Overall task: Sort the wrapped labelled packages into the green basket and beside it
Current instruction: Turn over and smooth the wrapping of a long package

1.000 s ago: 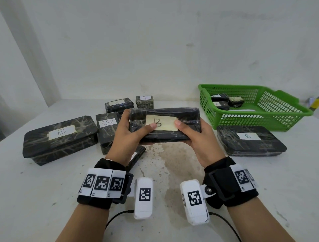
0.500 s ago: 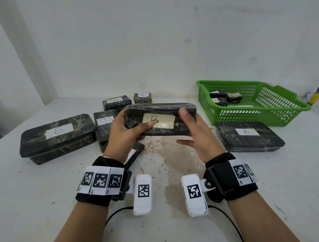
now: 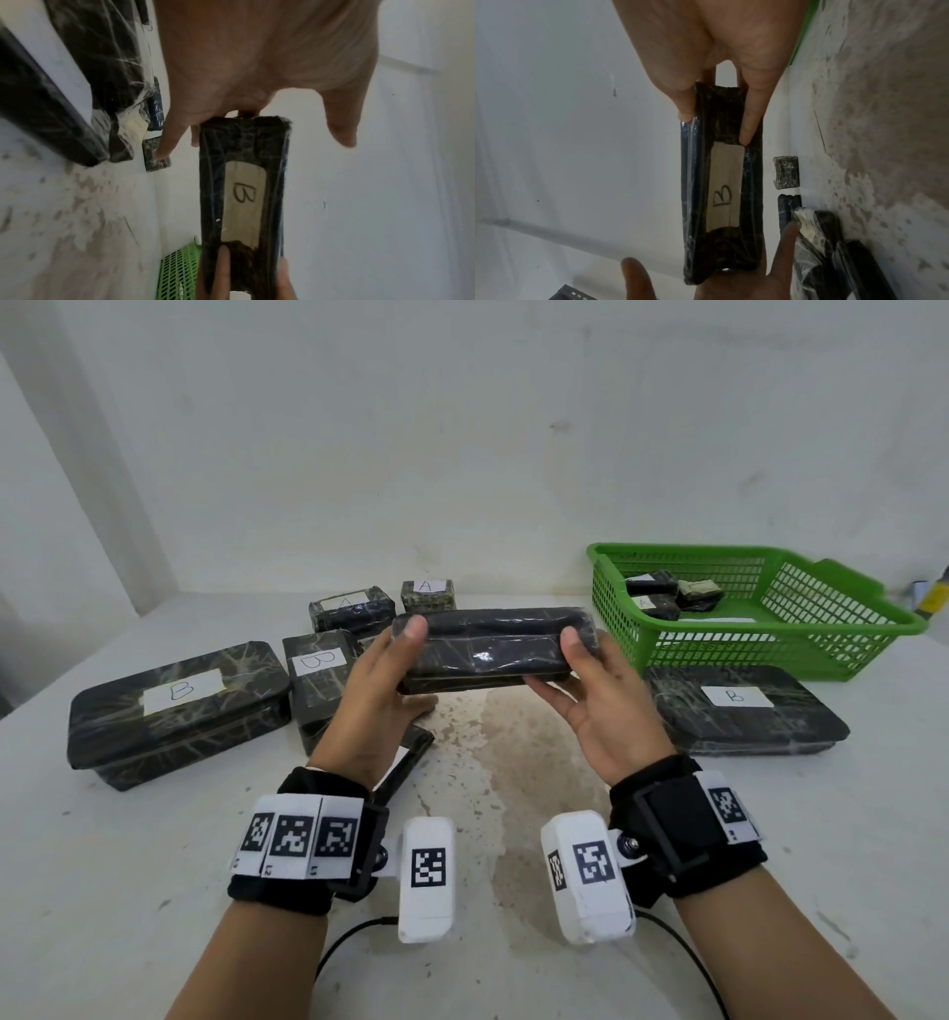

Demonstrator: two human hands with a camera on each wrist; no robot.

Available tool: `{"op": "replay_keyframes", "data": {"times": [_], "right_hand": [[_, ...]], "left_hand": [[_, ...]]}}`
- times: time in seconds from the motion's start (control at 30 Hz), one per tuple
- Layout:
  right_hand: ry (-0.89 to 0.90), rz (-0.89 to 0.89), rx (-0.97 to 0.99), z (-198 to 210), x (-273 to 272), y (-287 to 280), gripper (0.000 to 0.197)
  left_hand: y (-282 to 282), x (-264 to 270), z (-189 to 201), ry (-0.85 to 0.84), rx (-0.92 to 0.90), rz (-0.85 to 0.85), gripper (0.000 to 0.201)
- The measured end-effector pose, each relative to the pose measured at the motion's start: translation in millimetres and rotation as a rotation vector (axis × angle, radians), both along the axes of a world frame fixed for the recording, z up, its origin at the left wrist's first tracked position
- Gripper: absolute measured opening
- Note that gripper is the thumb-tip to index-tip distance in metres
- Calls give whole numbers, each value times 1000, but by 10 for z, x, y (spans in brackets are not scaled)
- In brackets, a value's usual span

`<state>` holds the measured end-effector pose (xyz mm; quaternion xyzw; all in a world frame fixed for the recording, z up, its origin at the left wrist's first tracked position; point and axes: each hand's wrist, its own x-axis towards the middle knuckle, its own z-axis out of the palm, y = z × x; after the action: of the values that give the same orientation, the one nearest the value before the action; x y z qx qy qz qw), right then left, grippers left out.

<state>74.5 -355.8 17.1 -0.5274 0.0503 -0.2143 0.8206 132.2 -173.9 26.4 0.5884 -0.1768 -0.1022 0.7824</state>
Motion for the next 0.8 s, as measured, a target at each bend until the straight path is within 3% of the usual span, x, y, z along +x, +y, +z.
{"op": "replay_keyframes", "data": {"times": [0.03,0.07,0.13,0.2,0.43,0.53,0.67,0.8], "right_hand": [[-4,12,-13,2,-8,11,8],[-3,21,-33,17,-25,26,12],[18,46,-79,53,-61,51,30],[42,74,-82,77,-90,54,37],[12,-79,-120,27,-50,41,30],[13,-77,-133,34,-55,57,32],[44,-44,-152,46,-77,98,46],[33,-81,-156,19,-55,90,21]], "left_hand": [[-11,-1,1,0,-18,40,71],[-18,-6,6,-18,-23,90,48],[-21,21,-16,-44,15,161,17],[-19,26,-33,-64,39,174,17],[-34,-37,17,-44,-23,77,38],[-49,-10,-11,-62,-3,128,14],[-62,9,-31,-65,12,146,13],[-72,-15,-8,-38,-33,74,21]]}}
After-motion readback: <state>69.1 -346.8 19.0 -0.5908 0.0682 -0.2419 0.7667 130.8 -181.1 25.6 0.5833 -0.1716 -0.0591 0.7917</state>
